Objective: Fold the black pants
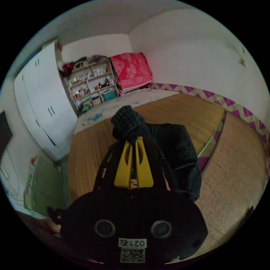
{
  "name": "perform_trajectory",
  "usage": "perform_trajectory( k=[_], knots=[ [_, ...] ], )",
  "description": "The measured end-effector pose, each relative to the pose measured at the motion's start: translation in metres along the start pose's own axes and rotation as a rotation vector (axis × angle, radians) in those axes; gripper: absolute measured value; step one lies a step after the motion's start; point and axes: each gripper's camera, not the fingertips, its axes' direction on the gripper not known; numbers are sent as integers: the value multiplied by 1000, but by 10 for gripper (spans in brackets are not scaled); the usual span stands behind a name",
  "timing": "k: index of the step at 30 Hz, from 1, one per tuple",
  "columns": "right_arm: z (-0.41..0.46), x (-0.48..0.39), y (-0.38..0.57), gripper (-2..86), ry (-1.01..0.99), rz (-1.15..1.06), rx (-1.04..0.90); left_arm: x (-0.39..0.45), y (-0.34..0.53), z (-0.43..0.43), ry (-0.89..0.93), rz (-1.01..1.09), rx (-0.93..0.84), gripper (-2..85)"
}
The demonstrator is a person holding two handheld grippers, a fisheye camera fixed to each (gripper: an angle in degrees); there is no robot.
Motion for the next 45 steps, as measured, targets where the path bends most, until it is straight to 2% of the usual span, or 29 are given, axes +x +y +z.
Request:
perform_trajectory(
  k=[6,10,12,14,16,19,21,22,24,26,30,33,36,40,45],
  knots=[
    [-148,98,-6,-9,-23,199,169,-3,-4,2,11,-21,-27,-10],
    [-255,112,6,-9,47,79,195,9,-12,-10,267,-22,9,-10],
    [-282,95,23,-9,91,-39,119,21,-14,-15,326,-16,29,-10],
    [-281,57,69,-9,125,-205,-83,41,-13,-16,376,6,43,-10],
    [-255,32,125,-9,146,-281,-250,55,-12,-11,433,4,22,-9],
    [-191,22,239,-7,83,-225,-517,80,-7,1,543,4,-24,-8],
    [-167,31,297,-3,60,-156,-610,94,-3,4,575,20,-35,-5],
    [-169,41,323,4,-39,-88,-574,101,0,4,570,20,-34,0],
    [-191,57,343,27,-109,29,-446,110,4,2,553,23,-28,16],
    [-224,56,360,85,-60,-6,-305,119,4,2,561,19,-37,44],
    [-229,35,380,139,26,-139,-276,135,-2,4,595,17,-42,55],
    [-215,17,391,131,139,-239,-297,154,-7,2,577,36,-36,56],
    [-223,32,397,42,183,-170,-262,172,-10,0,559,56,-35,51],
    [-316,102,393,10,65,45,-40,191,-12,-3,536,80,-22,23],
    [-499,219,431,2,183,330,270,220,-25,2,529,113,-27,2]
  ],
)
